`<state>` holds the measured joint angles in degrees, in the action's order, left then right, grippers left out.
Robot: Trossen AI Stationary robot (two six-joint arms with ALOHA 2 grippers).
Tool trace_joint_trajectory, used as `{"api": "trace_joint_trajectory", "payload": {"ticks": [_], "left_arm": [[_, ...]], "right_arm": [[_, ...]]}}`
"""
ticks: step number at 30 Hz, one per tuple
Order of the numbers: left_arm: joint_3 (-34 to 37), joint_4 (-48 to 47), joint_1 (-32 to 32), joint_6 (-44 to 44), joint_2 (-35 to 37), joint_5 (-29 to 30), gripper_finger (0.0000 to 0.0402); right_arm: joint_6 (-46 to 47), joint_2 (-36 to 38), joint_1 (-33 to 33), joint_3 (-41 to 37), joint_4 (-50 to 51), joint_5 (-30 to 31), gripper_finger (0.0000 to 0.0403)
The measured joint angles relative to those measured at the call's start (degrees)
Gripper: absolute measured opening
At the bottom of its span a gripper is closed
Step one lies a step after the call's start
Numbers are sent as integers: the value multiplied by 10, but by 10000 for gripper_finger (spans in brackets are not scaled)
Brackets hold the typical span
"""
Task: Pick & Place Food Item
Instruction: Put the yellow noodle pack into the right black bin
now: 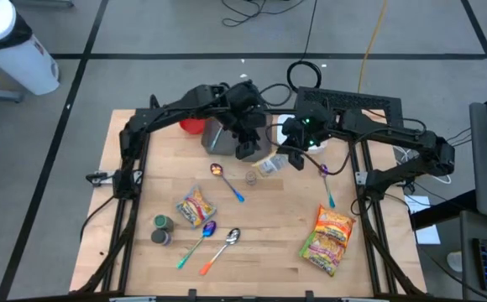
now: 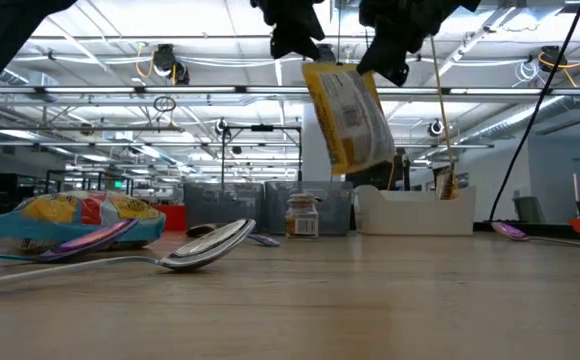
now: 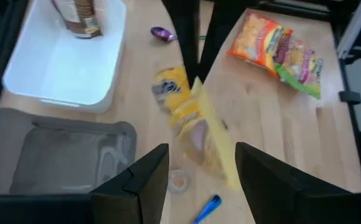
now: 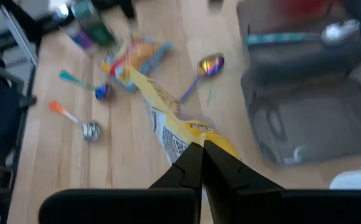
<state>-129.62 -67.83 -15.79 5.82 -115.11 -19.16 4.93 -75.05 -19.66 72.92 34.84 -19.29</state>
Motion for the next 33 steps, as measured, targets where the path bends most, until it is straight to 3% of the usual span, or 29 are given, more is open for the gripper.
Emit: {"api": "trace_joint_trajectory", "payload": {"ticks": [9,33], "left_arm": [[-1,15,6,-20,-1,-18,191],[0,3,-4,-43,-1,27,191]], "right_arm": [[25,5,0,0,-63,-2,0],[62,5,2,0,-149,-2,0]]}}
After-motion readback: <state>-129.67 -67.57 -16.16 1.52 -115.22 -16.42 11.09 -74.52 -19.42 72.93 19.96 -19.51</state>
